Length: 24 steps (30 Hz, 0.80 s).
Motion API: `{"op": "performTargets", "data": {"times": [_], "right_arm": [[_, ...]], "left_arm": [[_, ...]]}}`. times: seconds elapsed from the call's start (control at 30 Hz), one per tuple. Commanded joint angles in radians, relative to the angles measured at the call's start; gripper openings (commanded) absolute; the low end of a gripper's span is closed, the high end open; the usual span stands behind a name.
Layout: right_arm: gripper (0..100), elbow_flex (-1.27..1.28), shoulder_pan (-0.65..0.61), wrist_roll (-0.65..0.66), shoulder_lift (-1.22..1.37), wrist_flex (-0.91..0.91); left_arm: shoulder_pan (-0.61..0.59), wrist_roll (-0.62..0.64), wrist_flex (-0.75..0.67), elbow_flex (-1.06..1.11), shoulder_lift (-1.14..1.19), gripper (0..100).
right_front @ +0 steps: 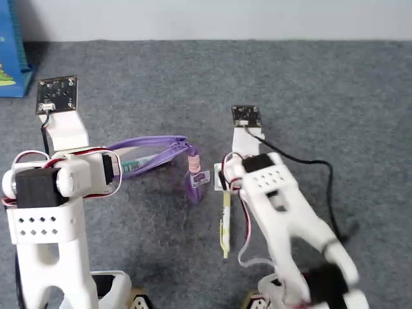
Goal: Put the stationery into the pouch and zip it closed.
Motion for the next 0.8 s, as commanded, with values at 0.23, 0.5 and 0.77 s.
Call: {"op": "performTargets", "data": {"times": [0.23,0.5,0.77], "right_arm": [[0.8,-0.04,-0.004,0.061,-0.654,0.127],[0.8,-0.04,-0.189,0.098,-0.978,0.041],[0.8,-0.038,-0.298,0.098,-1.015,-0.251]], "left_arm": [[0.002,0.009,0.02,-0.004,0.003,1],[0.002,0.009,0.02,-0.004,0.003,1],[0.002,0.009,0.02,-0.004,0.003,1]]}}
